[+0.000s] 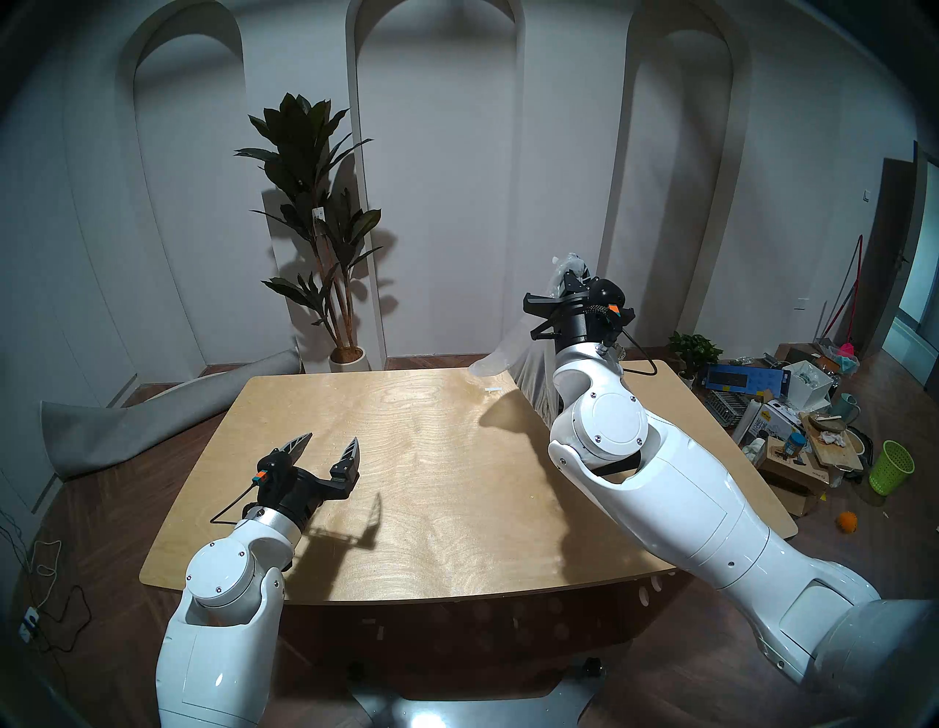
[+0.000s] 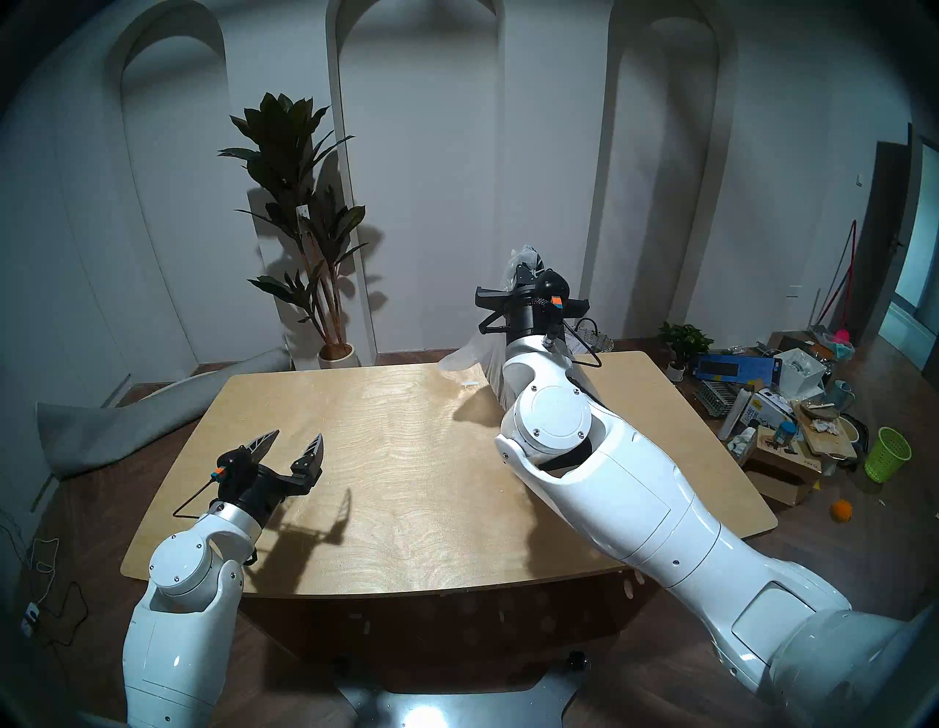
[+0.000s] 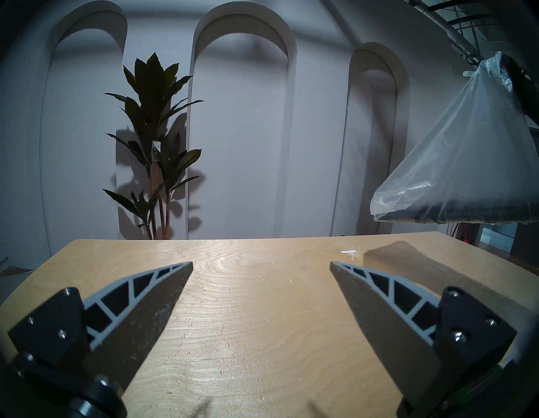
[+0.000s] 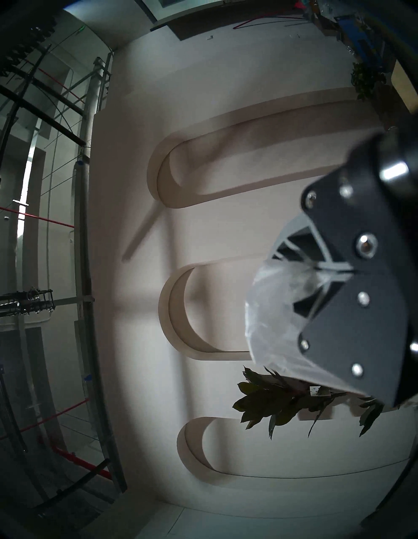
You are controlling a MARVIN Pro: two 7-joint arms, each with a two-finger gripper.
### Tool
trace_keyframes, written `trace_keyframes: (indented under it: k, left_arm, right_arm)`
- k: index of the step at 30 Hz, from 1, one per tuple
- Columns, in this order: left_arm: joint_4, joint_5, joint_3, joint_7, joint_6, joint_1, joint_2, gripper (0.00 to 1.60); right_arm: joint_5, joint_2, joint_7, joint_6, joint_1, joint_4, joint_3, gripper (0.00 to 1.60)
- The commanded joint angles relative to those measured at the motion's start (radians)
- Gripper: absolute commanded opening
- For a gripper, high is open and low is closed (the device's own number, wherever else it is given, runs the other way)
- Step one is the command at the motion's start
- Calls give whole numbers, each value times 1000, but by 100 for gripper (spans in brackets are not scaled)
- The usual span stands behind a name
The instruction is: Unwrap the new keyboard and set the wrapping aside
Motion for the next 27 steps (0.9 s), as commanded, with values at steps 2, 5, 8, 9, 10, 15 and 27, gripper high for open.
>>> trace_keyframes:
  k: [2, 5, 8, 9, 10, 15, 27]
  left_arm:
    - [-25, -1, 1, -6, 6, 3, 6, 160]
    - [-25, 1, 5, -8, 7, 3, 7, 160]
    - [-25, 0, 8, -9, 9, 2, 8, 160]
    - [-25, 0, 8, -9, 9, 2, 8, 160]
    - [-25, 0, 8, -8, 10, 2, 8, 160]
    - [-24, 0, 10, -8, 12, 2, 9, 160]
    - [-14, -3, 14, -8, 17, -10, 16, 160]
  right_arm:
    - [44, 38, -28, 89, -10, -125, 34, 0]
    - [57, 42, -31, 108, -7, -129, 37, 0]
    - [65, 37, -35, 136, 8, -117, 33, 0]
    - [65, 37, -35, 136, 8, -117, 33, 0]
    - [74, 25, -34, 144, 18, -99, 29, 0]
    - [77, -17, -46, 160, 53, -42, 18, 0]
    - [84, -122, -64, 186, 138, 101, 0, 0]
